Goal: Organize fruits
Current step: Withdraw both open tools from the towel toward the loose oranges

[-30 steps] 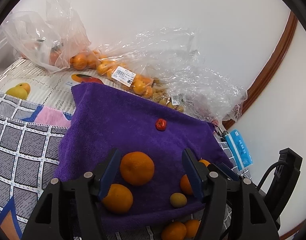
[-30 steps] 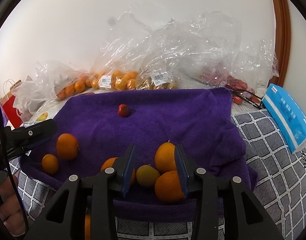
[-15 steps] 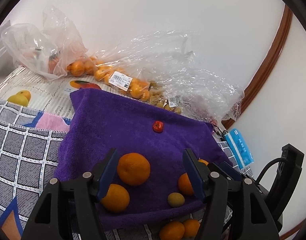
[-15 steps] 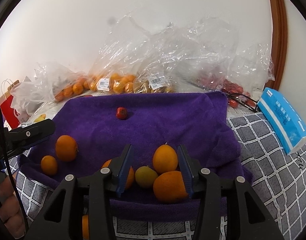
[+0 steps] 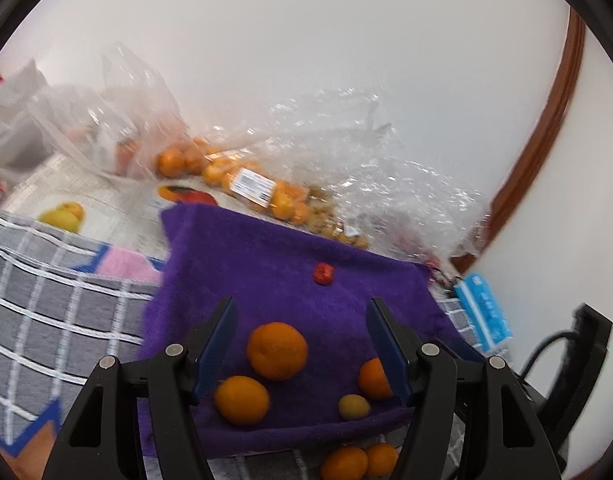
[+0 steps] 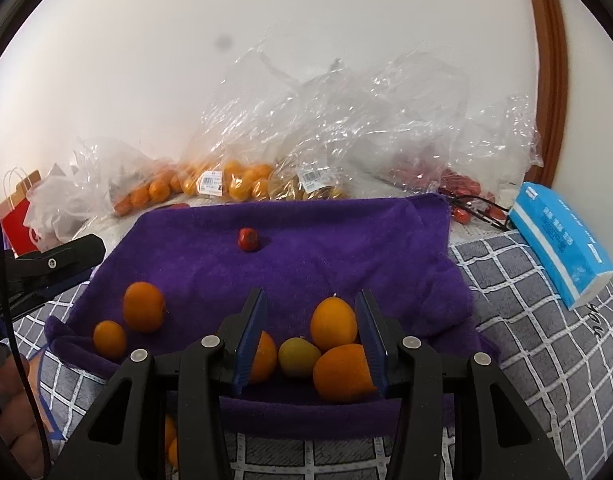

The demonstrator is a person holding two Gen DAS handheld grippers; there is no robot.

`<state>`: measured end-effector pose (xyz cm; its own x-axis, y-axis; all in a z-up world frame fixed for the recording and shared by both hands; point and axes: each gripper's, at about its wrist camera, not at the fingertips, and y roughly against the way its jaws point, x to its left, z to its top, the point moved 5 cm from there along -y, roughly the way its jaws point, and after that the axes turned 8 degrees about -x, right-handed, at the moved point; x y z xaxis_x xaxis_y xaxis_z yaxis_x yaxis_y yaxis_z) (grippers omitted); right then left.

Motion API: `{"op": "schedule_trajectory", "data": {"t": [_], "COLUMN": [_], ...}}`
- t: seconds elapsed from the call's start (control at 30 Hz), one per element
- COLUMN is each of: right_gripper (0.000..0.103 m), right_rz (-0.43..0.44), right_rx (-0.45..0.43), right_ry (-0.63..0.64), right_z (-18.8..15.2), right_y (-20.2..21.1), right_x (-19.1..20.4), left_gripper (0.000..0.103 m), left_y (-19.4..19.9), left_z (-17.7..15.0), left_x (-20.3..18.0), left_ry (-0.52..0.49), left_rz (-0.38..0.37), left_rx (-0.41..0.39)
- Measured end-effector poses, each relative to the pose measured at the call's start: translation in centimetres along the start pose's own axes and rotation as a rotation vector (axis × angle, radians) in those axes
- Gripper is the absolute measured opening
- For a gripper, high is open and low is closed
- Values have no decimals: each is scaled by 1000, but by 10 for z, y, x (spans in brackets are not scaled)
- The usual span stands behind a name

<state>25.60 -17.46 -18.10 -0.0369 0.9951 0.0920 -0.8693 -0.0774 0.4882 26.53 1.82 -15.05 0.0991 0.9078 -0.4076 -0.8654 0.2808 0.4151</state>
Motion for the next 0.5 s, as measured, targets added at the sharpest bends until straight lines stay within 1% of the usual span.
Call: {"op": "schedule_trajectory", "data": {"t": [0.03, 0.1, 0.2, 0.3, 0.43, 0.5], "right_gripper": [46, 46, 46, 46, 46, 46], "right_rz": [-10, -17, -17, -16, -28, -24], "right_rx": [4, 24, 52, 91, 118, 129], "right_ry": [2, 4, 1, 0, -9, -18], "right_z": [-1, -4, -11, -21, -34, -40], "right_y": [3, 9, 18, 26, 36, 40], "right_x": [0, 1, 3, 4, 3, 5], "left_gripper": [64, 64, 64, 64, 64, 64], "left_y": [3, 11, 24, 39, 46, 48], "left_z": [3, 7, 11, 5, -20, -31], "left_x": [-1, -4, -8, -2, 18, 24], "left_ry": [-14, -40, -82, -101, -95, -107], "left_rz": [24, 42, 64, 83, 94, 112], "left_rx": [-8, -22, -4, 41, 143, 163]}}
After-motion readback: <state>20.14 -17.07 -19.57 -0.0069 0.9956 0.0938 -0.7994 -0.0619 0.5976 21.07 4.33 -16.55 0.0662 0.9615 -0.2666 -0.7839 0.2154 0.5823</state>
